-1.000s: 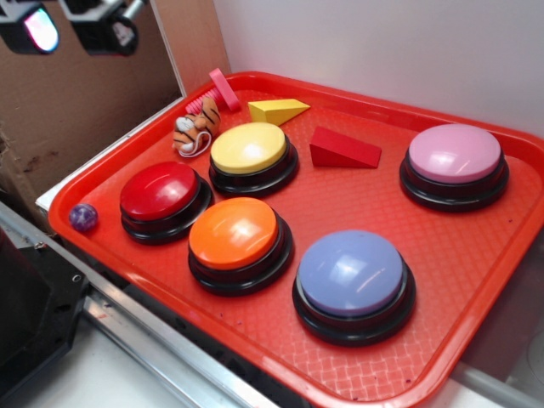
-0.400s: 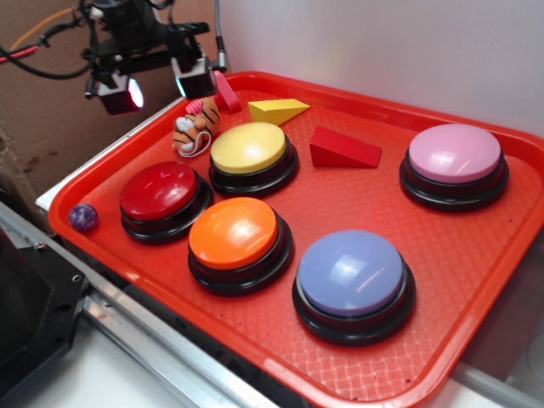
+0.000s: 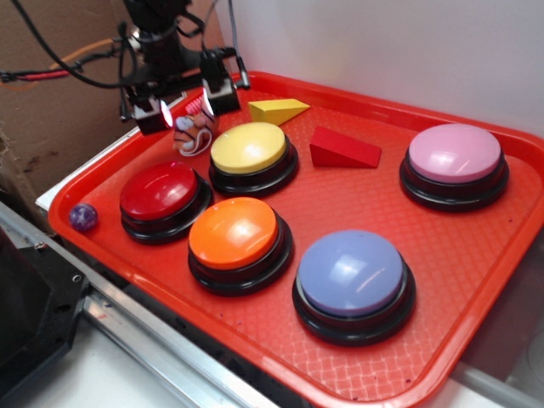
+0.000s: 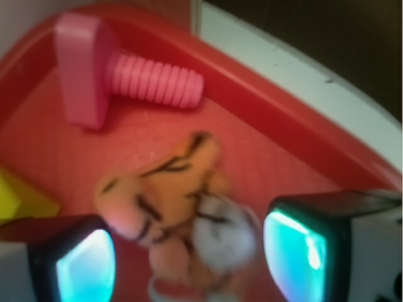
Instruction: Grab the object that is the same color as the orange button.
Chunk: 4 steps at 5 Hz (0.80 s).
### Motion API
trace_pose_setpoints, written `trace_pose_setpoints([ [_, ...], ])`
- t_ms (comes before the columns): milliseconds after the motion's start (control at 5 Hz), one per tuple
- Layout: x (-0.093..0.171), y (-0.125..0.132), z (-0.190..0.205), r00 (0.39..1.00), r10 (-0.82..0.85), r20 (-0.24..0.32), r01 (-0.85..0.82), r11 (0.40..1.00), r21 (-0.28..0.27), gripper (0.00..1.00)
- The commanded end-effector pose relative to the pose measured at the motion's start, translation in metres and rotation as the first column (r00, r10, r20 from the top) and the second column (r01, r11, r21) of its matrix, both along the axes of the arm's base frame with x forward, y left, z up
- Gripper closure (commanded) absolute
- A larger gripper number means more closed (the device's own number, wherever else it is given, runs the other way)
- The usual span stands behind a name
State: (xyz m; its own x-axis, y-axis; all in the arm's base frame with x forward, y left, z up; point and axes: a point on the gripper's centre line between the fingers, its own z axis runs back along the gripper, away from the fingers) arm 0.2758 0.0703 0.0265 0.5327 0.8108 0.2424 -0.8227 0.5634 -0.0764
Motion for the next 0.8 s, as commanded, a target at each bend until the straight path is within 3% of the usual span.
trace_pose_setpoints([
  [0, 0.020, 0.015, -0.013, 0.998, 0.011, 0.057, -0.010, 1.000, -0.019, 0.00],
  [200, 0.018, 0.016, -0.017, 0.998, 0.018, 0.053, -0.018, 1.000, -0.008, 0.80],
  [400, 0.015, 0.012, -0.009, 0.999, -0.005, 0.037, 0.006, 1.000, -0.016, 1.00],
  [600, 0.011, 0.001, 0.021, 0.990, -0.139, -0.010, 0.139, 0.990, 0.003, 1.00],
])
